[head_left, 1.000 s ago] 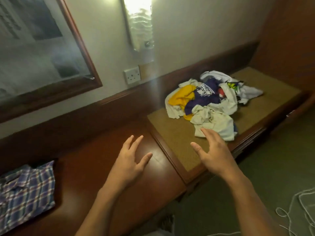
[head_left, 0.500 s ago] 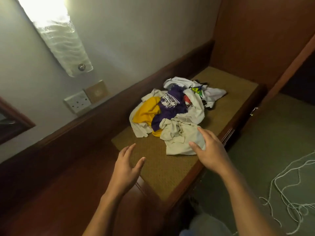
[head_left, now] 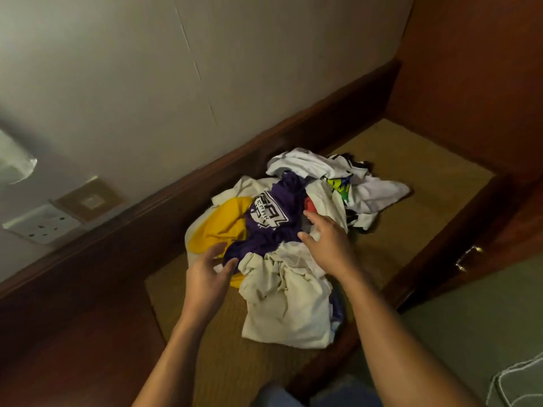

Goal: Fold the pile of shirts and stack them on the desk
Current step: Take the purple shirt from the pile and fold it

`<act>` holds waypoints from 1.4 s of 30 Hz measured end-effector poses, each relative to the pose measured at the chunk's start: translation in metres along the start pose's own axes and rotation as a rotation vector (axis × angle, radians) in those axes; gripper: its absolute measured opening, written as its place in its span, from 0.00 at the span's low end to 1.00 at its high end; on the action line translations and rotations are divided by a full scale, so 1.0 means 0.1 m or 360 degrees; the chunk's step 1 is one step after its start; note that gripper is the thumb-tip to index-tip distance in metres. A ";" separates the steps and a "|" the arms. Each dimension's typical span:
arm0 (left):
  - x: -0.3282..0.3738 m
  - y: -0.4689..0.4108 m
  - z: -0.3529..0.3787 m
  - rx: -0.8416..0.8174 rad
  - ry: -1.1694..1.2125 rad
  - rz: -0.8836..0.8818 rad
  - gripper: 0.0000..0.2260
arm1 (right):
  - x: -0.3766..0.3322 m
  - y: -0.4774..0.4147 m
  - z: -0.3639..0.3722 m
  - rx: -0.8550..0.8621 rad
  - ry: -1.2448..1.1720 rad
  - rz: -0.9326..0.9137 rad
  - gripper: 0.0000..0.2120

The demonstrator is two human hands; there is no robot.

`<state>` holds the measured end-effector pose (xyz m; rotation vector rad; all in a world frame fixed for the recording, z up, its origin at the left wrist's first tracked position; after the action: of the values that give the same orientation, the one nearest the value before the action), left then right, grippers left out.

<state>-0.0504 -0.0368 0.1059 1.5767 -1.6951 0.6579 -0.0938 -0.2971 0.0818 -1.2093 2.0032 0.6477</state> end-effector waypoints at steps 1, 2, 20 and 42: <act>0.10 -0.09 0.11 -0.0005 0.0003 -0.0046 0.18 | 0.06 -0.15 0.02 -0.0016 -0.0029 0.0009 0.25; 0.19 -0.18 0.21 -0.0012 0.0022 -0.0094 0.17 | 0.12 -0.28 0.05 -0.0037 -0.0054 0.0034 0.25; 0.41 -1.34 1.30 0.0162 0.0114 -0.0590 0.09 | 0.51 -1.21 0.61 -0.0068 -0.0515 0.0286 0.09; -0.77 1.43 -1.44 0.1079 0.0583 -0.0496 0.03 | -0.92 0.63 1.09 -0.0709 0.0415 -0.0798 0.08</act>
<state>-0.1687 0.1401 0.1482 1.9591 -0.9666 1.3500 -0.0872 -0.1421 0.0878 -2.0668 1.6854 0.7238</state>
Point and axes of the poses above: each hand's wrist, its own y-axis away from the middle knuckle, its own z-axis out of the palm, x = y × z, the point moved 1 cm from there along -y, towards the middle knuckle, and after that the axes turned 3 degrees about x, right-handed, at the moved point
